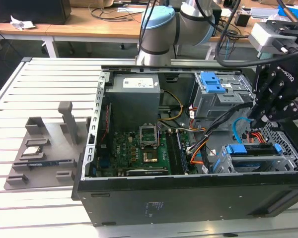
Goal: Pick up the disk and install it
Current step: 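Insert the second disk wire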
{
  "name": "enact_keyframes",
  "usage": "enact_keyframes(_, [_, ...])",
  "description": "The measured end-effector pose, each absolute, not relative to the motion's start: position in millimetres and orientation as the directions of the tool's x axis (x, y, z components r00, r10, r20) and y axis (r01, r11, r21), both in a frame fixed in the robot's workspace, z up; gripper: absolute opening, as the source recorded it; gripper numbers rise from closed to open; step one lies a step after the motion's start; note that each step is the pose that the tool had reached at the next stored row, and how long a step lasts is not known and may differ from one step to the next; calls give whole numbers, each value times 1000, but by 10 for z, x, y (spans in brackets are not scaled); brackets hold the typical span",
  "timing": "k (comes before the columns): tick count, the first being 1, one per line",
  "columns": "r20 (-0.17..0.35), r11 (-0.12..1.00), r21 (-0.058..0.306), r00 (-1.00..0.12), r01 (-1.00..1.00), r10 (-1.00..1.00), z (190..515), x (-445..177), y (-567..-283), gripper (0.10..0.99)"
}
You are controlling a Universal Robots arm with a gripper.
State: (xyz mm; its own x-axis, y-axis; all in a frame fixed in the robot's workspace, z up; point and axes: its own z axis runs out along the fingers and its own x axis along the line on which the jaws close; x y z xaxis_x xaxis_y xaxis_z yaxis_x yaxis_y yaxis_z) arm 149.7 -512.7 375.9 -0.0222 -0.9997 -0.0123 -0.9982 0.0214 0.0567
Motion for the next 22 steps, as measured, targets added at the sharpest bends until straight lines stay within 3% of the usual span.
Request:
enact_keyframes(6, [-11,8,57,-9,-998,-1000,3729,1453,-5127,286])
enact_keyframes(8, [-11,8,57,-8,-998,-1000,3729,1453,-5127,161])
enact_keyframes(22, [6,-32,57,32,-998,-999,3673,1453,-5353,161])
